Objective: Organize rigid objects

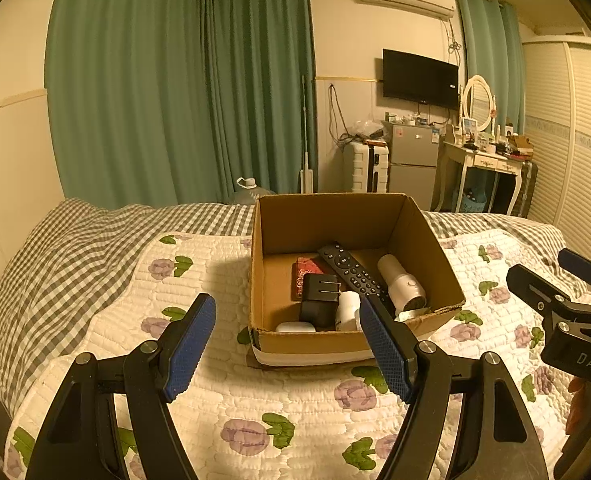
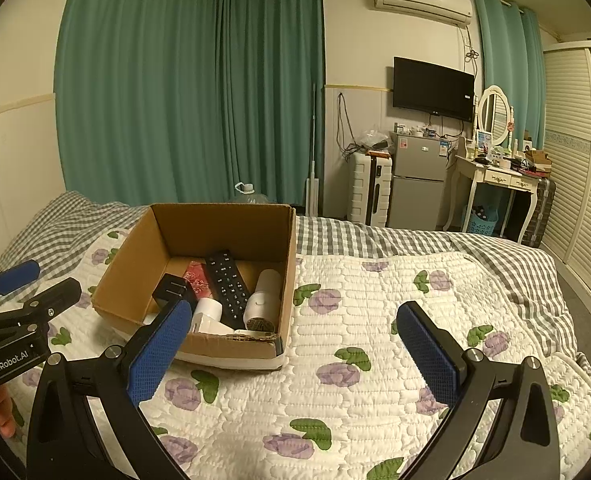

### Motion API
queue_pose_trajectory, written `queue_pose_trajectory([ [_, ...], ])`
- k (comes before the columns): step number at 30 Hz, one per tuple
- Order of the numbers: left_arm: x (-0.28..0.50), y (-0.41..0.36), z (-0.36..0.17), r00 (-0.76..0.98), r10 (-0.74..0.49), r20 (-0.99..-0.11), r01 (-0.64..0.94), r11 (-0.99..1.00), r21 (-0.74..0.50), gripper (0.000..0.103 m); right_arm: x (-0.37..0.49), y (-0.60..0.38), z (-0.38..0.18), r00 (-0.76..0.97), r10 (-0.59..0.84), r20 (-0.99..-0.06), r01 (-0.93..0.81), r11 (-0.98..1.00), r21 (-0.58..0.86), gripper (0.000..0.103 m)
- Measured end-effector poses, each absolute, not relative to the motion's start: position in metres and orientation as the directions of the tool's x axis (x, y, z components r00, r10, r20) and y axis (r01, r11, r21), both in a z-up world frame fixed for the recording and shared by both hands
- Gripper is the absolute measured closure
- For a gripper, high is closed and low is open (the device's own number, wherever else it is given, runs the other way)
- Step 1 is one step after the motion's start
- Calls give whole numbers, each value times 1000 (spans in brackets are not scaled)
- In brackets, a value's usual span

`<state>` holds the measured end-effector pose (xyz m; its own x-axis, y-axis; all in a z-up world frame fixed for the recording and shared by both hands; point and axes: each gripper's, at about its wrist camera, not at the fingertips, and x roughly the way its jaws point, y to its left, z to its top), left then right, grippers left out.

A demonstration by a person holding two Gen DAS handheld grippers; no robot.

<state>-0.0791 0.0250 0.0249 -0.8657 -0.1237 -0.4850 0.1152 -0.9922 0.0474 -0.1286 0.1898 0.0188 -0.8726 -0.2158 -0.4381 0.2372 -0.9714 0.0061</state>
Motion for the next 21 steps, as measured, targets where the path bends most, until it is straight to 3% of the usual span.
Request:
queue_pose_trajectory([
  [21, -79, 31, 23, -865, -106, -491, 92, -994, 52, 26, -130, 188, 17, -869, -215, -446, 239, -971, 1, 0],
])
